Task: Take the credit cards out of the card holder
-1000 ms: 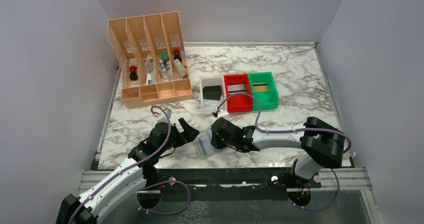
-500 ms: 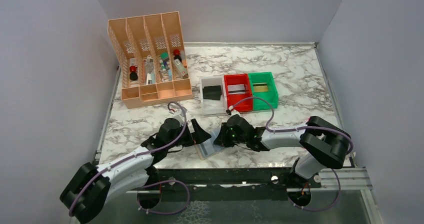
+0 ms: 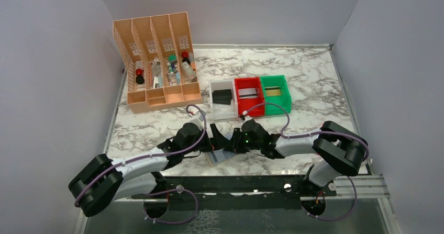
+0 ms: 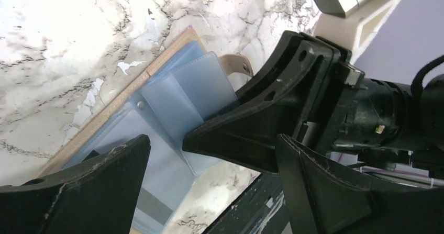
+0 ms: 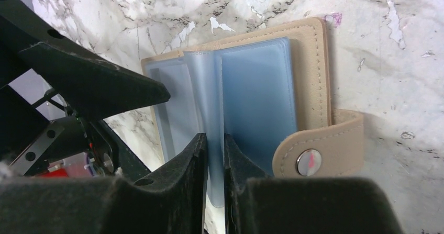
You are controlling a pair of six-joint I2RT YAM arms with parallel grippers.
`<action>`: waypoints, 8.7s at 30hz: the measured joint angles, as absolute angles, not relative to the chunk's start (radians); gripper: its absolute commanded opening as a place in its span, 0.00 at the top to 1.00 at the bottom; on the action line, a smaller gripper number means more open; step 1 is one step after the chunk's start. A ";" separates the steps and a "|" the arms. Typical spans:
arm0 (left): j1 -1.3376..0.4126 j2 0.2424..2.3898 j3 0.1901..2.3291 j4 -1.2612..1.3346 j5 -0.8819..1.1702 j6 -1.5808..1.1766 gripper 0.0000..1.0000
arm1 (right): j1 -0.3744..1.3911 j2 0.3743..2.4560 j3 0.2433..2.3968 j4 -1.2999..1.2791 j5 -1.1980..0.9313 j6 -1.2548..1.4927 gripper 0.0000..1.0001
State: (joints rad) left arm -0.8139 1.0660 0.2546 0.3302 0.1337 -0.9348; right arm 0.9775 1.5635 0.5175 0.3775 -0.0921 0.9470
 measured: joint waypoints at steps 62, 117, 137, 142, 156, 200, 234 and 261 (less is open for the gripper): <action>-0.943 1.687 0.598 0.712 0.258 -1.028 0.14 | 0.876 0.991 0.261 0.039 0.279 0.835 0.74; -0.969 1.644 0.499 0.727 0.167 -1.089 0.23 | 0.926 0.687 0.250 -0.168 0.264 0.955 0.54; -0.870 1.051 0.455 0.016 -0.257 -0.957 0.10 | 0.976 0.942 0.405 -0.023 0.029 0.709 0.54; -0.786 0.919 0.361 -0.091 -0.282 -0.969 0.10 | 1.145 1.118 0.545 -0.072 0.144 0.679 0.53; -0.765 0.692 0.285 -0.192 -0.294 -1.003 0.10 | 1.297 1.457 0.780 -0.275 0.411 0.725 0.46; -0.760 0.783 0.265 -0.017 -0.123 -0.959 0.09 | 1.278 1.476 0.738 -0.119 0.379 0.762 0.99; -0.819 1.071 0.222 0.385 0.115 -1.065 0.22 | 1.209 1.406 0.627 0.015 0.313 0.842 0.99; -0.919 1.220 0.258 0.471 0.036 -1.121 0.67 | 1.208 1.260 0.559 0.029 0.303 0.834 0.62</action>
State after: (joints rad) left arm -0.9188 1.2201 0.2581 0.4709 0.0360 -1.1206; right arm 1.2083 1.2602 0.5587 0.0288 0.3027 0.8341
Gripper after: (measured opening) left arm 0.328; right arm 0.362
